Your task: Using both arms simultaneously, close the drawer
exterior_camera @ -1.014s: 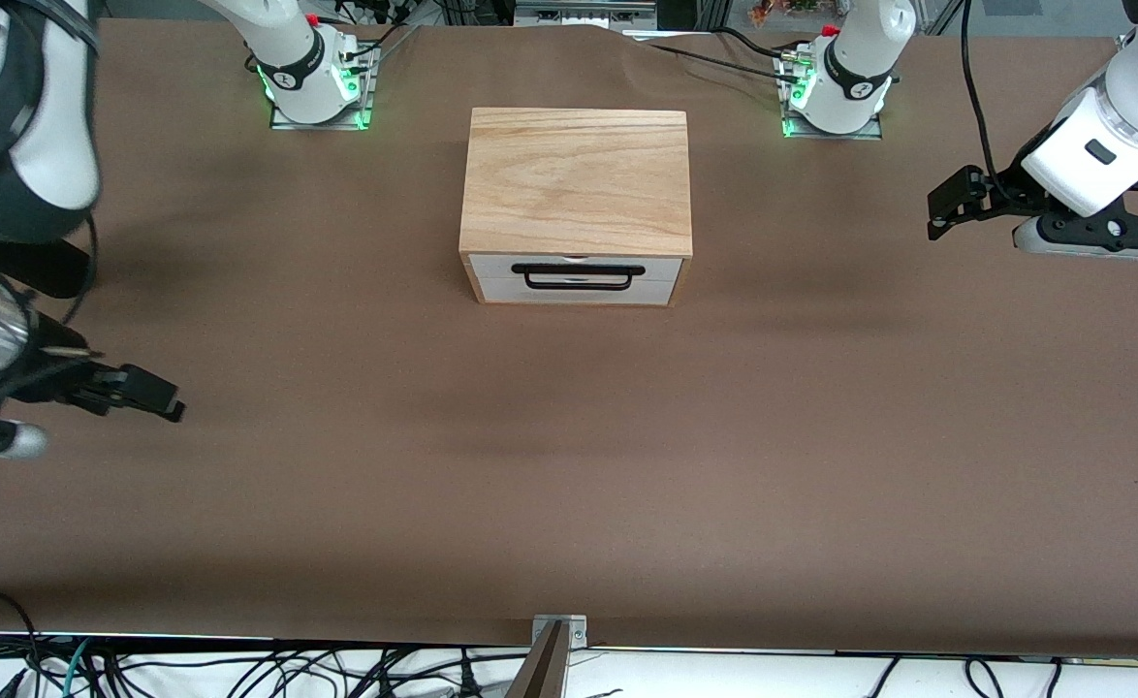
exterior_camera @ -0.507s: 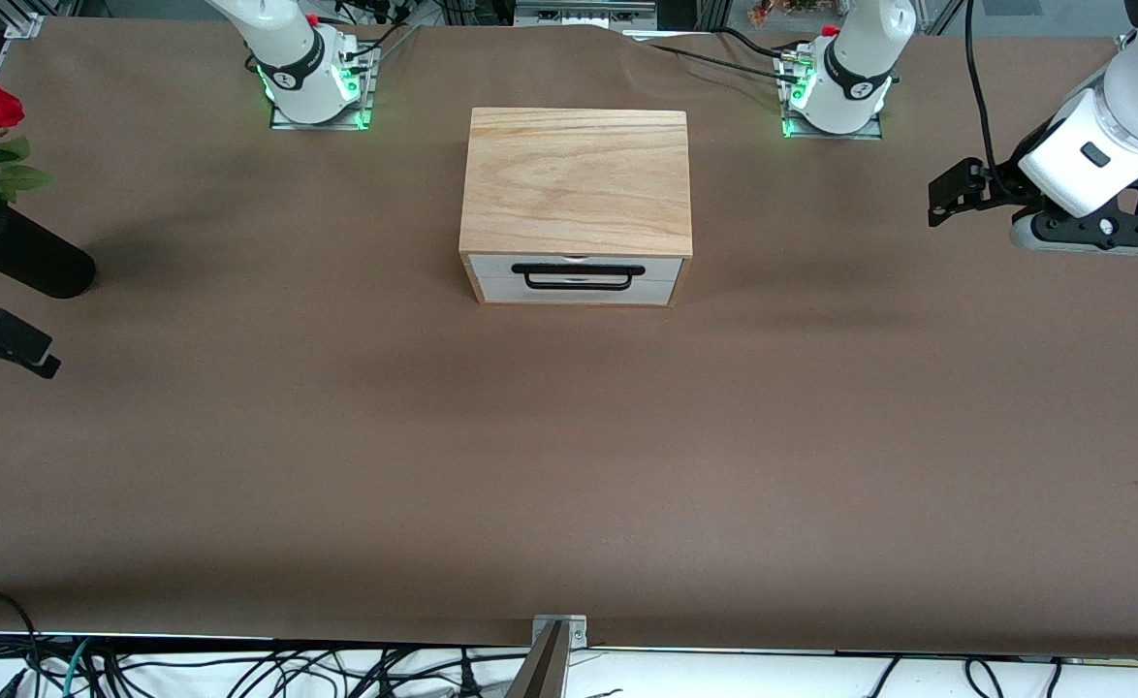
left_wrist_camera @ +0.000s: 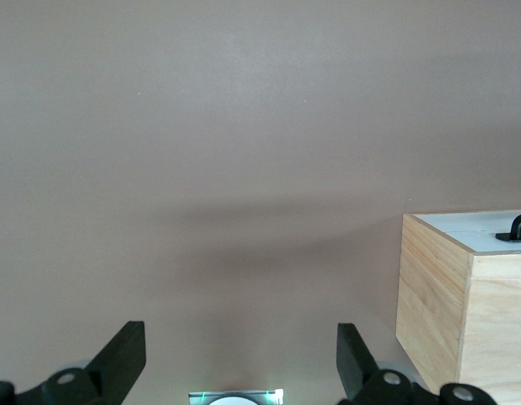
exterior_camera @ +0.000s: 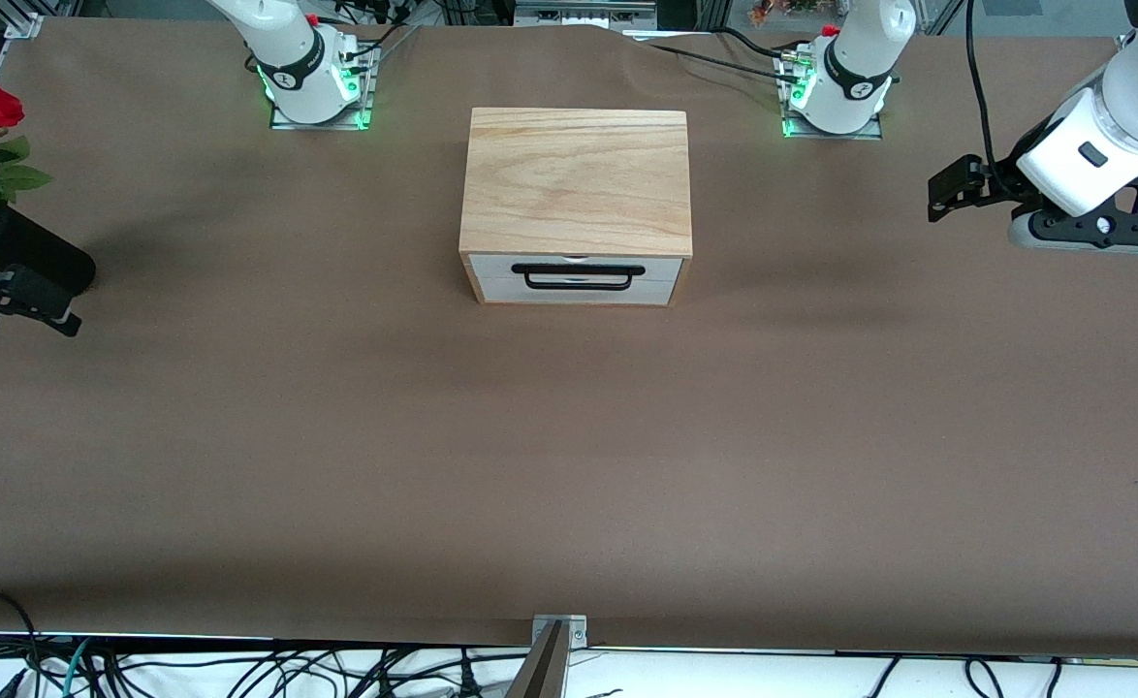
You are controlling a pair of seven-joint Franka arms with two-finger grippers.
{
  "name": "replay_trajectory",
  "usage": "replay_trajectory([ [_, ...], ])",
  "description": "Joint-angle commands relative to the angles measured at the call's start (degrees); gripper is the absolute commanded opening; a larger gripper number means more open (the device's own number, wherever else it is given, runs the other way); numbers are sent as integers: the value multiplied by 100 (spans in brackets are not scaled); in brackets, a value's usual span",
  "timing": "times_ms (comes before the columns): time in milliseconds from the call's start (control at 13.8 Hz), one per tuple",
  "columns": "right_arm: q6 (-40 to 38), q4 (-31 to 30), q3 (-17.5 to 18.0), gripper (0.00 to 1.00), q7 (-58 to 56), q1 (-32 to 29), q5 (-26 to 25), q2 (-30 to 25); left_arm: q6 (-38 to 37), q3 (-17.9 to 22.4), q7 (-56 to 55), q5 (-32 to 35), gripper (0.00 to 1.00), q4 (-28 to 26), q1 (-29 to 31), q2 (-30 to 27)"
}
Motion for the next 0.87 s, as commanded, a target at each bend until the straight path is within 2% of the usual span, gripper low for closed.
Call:
replay_trajectory([
  [0,-119,-30,93,100,-99,-62,-103,-112,-100,-17,36,125,100,192,23,66],
  [217,-436,463,120,100,-91,-27,-103,177,-117,-26,53,117,100,192,32,58],
  [434,-446,473,128,100,-90,-1,-103,196,-328,-43,54,90,100,174,32,31],
  [507,-446,473,120,100,-82,60,-112,204,-215,-34,28,160,100,192,14,118],
  [579,-446,473,120,100,-82,104,-129,204,247,-8,-42,134,100,270,23,302],
  [724,-446,473,120,100,-64,114,-138,196,455,36,27,169,100,1269,40,916],
  [796,-446,473,120,100,-73,114,-130,204,332,10,10,178,100,1412,-3,997],
])
